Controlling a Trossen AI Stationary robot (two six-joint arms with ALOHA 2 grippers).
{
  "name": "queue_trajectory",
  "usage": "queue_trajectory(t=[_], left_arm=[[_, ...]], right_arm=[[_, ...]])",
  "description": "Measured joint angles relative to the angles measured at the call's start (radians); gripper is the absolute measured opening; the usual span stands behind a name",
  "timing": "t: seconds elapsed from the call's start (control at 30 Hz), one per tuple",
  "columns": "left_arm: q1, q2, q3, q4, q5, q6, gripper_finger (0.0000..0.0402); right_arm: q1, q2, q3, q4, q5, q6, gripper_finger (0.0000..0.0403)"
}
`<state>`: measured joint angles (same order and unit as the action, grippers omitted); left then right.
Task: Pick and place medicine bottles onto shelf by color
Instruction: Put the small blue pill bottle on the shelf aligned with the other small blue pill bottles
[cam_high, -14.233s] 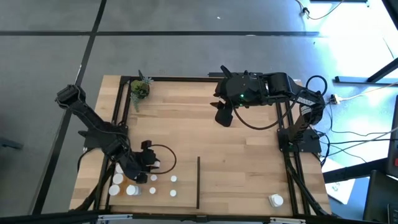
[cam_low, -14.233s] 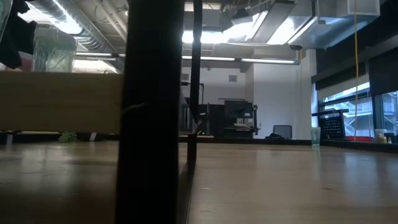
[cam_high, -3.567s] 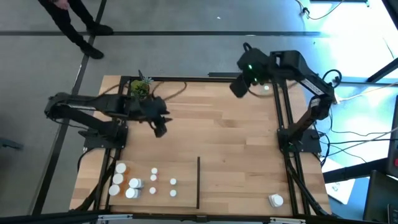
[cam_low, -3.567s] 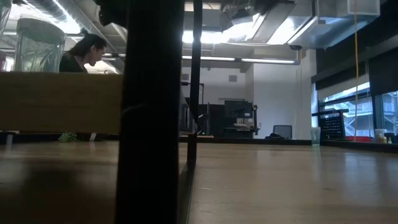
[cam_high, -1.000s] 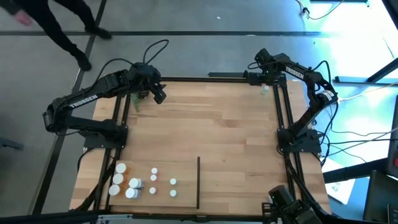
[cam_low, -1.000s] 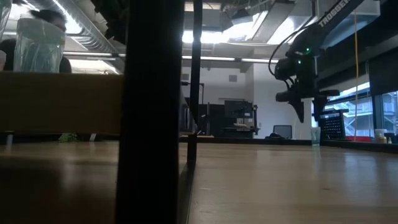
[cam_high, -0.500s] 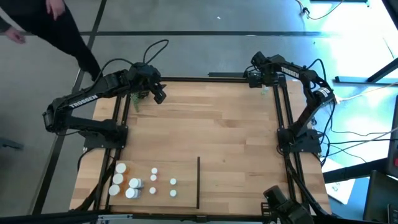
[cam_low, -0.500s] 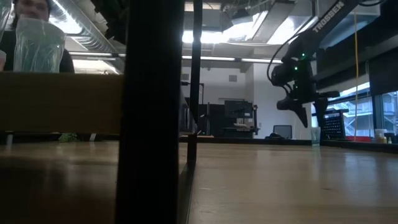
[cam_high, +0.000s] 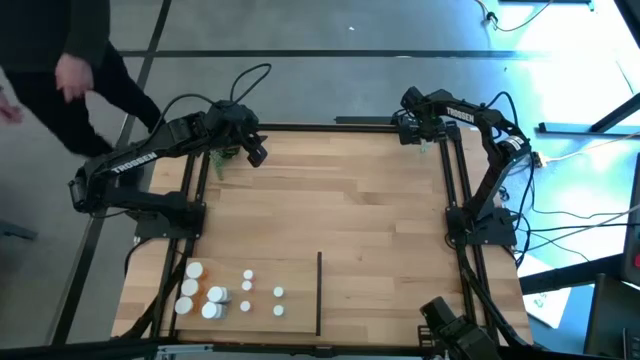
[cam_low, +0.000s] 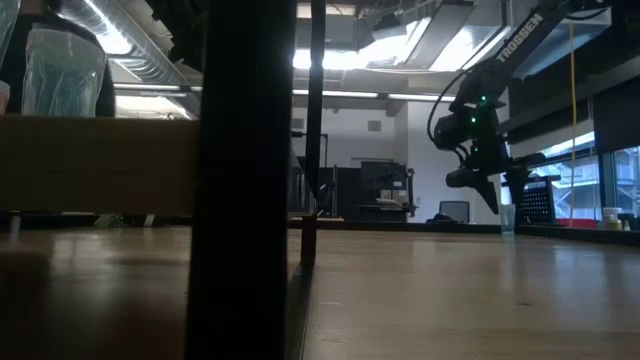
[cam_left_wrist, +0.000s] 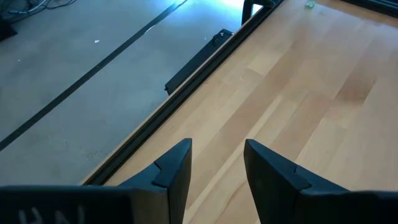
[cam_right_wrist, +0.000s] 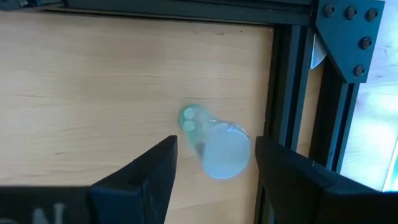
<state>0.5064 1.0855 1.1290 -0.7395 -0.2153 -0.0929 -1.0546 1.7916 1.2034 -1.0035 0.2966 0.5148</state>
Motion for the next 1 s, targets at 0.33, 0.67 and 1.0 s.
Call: queue_trajectory(t=[0.33, 0.67, 1.0], left_arm=[[0.000, 0.000, 0.000, 0.000, 0.000, 0.051, 0.0140], [0.000, 0.000, 0.000, 0.000, 0.000, 0.051, 0.0140], [0.000, 0.000, 0.000, 0.000, 0.000, 0.051, 0.0140]], right_arm=[[0.000, 0.000, 0.000, 0.019, -0.002, 0.001, 0.0146], [0.000, -0.001, 0.001, 0.020, -0.006, -0.021, 0.0129], [0.012, -0.002, 0.003, 0.005, -0.033, -0.083, 0.0127]])
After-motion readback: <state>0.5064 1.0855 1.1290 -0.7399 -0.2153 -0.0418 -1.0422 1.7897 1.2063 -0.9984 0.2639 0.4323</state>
